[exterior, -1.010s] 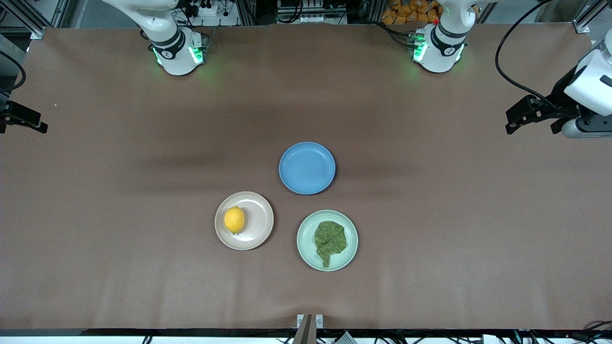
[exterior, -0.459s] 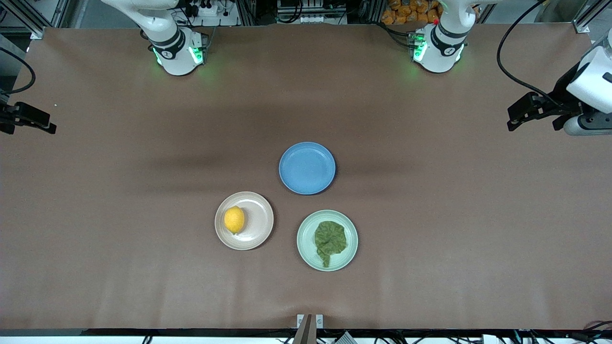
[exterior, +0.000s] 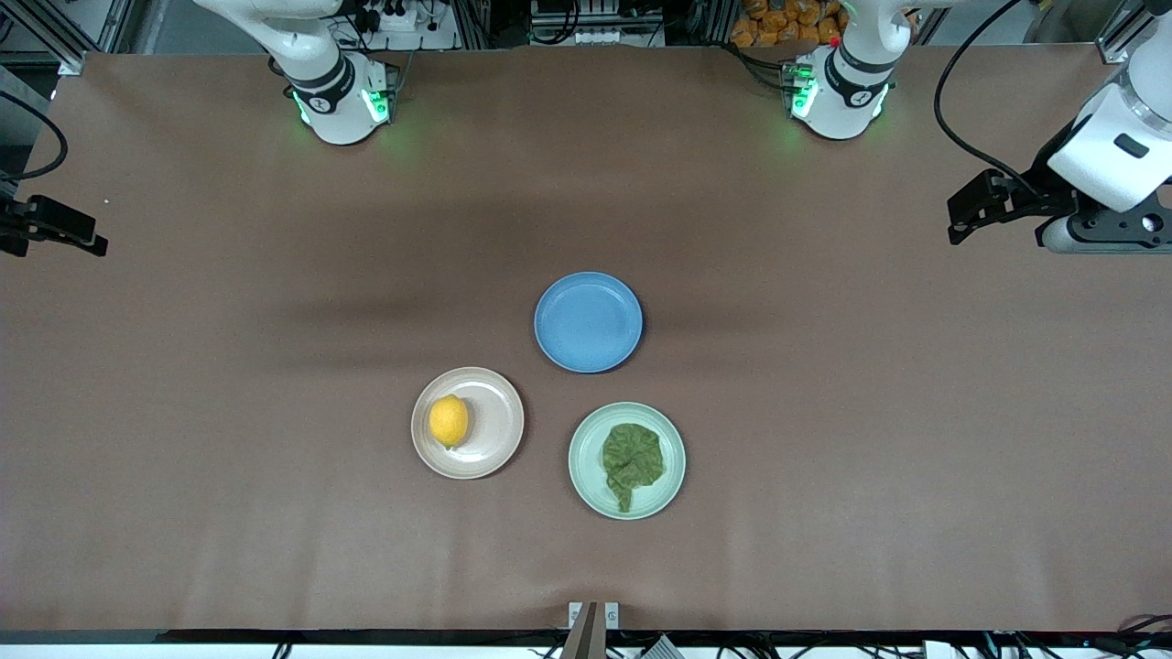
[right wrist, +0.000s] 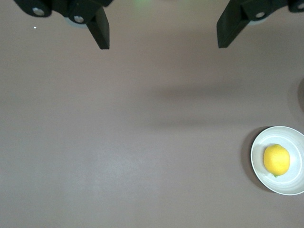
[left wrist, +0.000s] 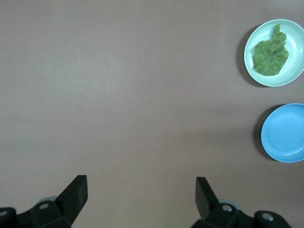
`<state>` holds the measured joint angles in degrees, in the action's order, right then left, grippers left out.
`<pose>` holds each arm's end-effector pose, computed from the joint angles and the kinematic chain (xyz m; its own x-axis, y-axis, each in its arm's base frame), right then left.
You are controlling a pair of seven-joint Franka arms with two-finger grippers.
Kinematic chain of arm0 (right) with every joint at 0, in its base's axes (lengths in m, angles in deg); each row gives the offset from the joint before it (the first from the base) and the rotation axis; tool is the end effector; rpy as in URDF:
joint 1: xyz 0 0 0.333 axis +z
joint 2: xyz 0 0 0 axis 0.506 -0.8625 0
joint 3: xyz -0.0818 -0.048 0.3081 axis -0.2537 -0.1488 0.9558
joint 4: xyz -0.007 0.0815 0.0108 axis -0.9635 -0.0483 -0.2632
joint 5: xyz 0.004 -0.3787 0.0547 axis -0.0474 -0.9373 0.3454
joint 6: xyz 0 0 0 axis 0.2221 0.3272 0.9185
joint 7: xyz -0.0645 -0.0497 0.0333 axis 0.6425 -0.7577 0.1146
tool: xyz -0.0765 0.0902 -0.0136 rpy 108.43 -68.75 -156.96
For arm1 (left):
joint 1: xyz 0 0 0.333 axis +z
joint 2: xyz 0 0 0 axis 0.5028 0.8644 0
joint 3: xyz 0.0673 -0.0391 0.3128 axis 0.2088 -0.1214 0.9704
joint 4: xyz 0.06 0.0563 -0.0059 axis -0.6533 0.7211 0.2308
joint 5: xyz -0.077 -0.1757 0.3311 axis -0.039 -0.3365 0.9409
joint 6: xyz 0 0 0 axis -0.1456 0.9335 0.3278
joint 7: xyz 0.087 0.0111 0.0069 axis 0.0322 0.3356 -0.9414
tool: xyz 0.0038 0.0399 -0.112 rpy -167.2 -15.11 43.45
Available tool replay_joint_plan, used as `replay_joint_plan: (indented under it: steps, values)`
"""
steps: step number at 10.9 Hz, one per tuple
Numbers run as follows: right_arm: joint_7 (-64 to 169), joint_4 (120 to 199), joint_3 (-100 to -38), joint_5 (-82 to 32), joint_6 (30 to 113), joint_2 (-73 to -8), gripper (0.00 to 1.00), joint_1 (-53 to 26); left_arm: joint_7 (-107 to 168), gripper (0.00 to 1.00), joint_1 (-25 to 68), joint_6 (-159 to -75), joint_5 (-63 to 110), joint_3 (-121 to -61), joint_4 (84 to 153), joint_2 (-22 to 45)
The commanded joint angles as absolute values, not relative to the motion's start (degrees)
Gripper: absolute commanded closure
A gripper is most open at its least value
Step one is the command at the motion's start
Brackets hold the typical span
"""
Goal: Place lemon and lettuce in plates
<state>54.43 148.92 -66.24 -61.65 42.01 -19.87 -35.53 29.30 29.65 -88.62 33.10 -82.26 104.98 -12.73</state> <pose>0.5457 -0.0741 0.6049 0.9970 -0.0129 -0.0769 -0.0138 -0.9998 -0.0110 0.5408 -0.0922 0.6364 0.9992 -0.0370 0.0180 -0.0369 -0.9993 -0.0054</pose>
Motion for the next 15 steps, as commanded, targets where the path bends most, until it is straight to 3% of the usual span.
replay_joint_plan:
  steps: [1,6,15]
  values:
    - [53.51,149.19,-66.24,-62.13,41.69,-19.56,0.00,-35.49,29.88,0.00,30.10,-85.83,34.47,-81.82,104.57,-13.36]
    - [53.51,149.19,-66.24,-62.13,41.69,-19.56,0.00,-35.49,30.24,0.00,30.28,-82.84,36.84,-79.98,100.62,-12.74]
    - [53.51,149.19,-66.33,-62.13,41.51,-19.56,0.00,-35.49,30.24,0.00,30.19,-82.75,36.58,-80.50,100.61,-12.75]
